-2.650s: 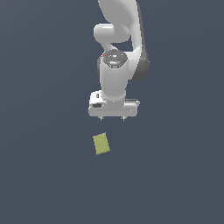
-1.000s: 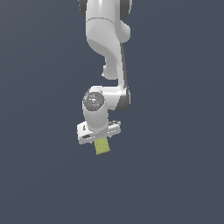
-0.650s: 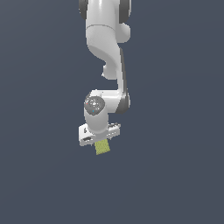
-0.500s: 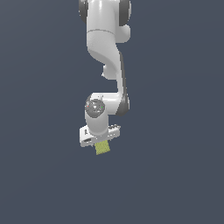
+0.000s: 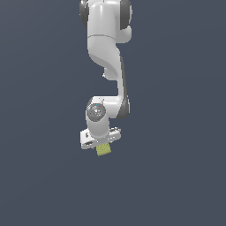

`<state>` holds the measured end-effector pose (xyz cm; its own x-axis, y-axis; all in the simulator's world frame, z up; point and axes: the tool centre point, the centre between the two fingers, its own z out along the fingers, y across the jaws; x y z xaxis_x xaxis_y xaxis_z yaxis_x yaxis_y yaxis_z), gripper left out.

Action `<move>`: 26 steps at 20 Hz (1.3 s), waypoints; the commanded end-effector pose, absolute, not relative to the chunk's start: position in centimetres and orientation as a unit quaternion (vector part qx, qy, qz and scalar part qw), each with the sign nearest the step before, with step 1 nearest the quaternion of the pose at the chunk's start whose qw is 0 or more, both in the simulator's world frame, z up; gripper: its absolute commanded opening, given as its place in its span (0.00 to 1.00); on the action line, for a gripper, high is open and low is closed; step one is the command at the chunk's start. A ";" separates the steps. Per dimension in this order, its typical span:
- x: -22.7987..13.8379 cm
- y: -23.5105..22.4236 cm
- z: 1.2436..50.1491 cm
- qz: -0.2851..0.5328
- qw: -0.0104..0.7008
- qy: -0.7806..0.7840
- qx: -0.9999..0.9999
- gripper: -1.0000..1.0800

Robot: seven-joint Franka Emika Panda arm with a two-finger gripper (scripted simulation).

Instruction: Pick up the object and move it to a goal position.

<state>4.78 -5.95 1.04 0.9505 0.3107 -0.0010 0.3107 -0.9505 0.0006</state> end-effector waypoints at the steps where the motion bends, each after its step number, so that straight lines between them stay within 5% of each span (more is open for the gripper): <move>1: 4.8 -5.8 1.0 0.000 0.000 0.158 0.987 0.00; 15: 4.4 -5.5 2.4 0.000 0.000 0.157 0.988 0.00; 26: 2.2 -3.2 9.2 0.000 0.001 0.158 0.987 0.00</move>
<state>2.55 -3.68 7.83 0.9505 0.3107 -0.0030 0.3107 -0.9505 -0.0002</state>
